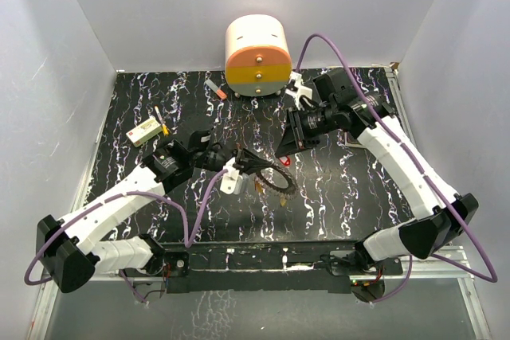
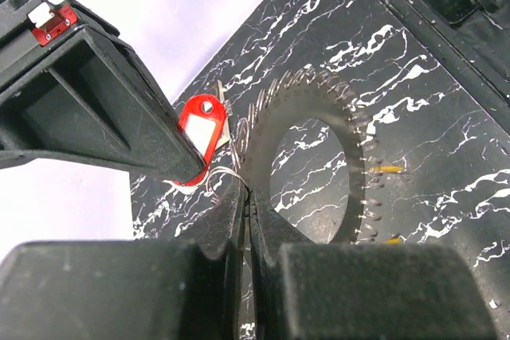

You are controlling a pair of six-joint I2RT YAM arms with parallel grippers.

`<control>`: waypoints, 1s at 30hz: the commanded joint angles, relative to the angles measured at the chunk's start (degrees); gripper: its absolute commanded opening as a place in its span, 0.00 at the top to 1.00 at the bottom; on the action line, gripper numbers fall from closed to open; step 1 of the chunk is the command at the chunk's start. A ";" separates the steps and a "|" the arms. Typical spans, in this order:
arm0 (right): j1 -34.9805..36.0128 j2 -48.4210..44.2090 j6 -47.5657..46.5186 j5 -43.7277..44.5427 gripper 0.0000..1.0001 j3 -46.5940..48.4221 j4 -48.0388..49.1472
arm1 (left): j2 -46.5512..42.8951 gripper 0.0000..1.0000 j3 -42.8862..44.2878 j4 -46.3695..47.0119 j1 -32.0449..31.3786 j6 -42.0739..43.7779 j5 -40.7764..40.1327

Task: Put the keys on the keyring

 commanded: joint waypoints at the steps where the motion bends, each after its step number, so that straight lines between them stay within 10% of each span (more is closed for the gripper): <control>1: -0.01 -1.01 1.59 2.97 0.92 -1.95 10.46 | -2.36 1.00 -1.02 -2.21 -1.50 2.82 6.53; 30: 4.03 -2.49 0.01 4.79 0.92 -2.09 9.18 | -3.68 1.00 -1.74 -2.04 -2.22 1.80 3.67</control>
